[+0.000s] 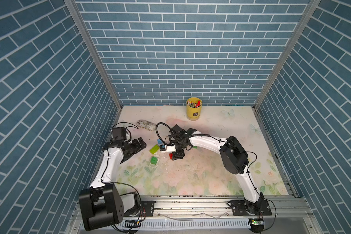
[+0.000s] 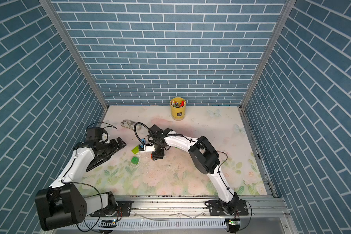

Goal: Assemble a spoon with lego
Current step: Pick up the lego brick from the center of the board.

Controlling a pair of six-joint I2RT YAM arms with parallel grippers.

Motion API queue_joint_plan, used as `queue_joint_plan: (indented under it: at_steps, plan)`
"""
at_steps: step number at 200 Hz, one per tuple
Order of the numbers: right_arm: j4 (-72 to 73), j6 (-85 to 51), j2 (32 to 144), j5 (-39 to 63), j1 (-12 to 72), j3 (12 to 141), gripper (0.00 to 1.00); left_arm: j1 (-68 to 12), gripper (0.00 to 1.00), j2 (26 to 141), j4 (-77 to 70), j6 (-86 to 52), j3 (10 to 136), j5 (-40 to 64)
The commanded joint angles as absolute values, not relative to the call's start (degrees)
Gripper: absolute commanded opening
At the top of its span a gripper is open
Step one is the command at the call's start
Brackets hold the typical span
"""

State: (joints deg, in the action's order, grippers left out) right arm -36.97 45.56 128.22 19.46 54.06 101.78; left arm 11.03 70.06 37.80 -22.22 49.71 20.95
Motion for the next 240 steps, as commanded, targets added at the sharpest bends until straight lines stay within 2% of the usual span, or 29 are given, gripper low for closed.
queue_joint_plan:
  at_steps: [1, 68, 124, 219, 240]
  plan:
    - [-37.3, 47.61, 130.24, 19.3, 54.4, 103.66, 0.64, 11.46, 0.99, 69.53, 37.71, -21.48, 48.52, 21.9]
    - [-40.14, 48.43, 131.56, 19.51, 54.5, 105.33, 0.45, 11.51, 0.99, 69.33, 37.44, -21.71, 48.17, 22.3]
    - [-41.75, 48.78, 132.01, 19.36, 54.4, 106.26, 0.37, 11.51, 0.99, 69.56, 37.0, -21.82, 47.91, 22.72]
    - [-43.58, 48.63, 133.34, 19.6, 54.41, 107.91, 0.41, 11.46, 0.99, 69.62, 36.82, -21.83, 47.64, 22.86]
    - [-43.5, 48.52, 133.09, 19.84, 54.34, 108.05, 0.34, 11.46, 0.99, 69.64, 36.73, -21.88, 47.66, 22.92]
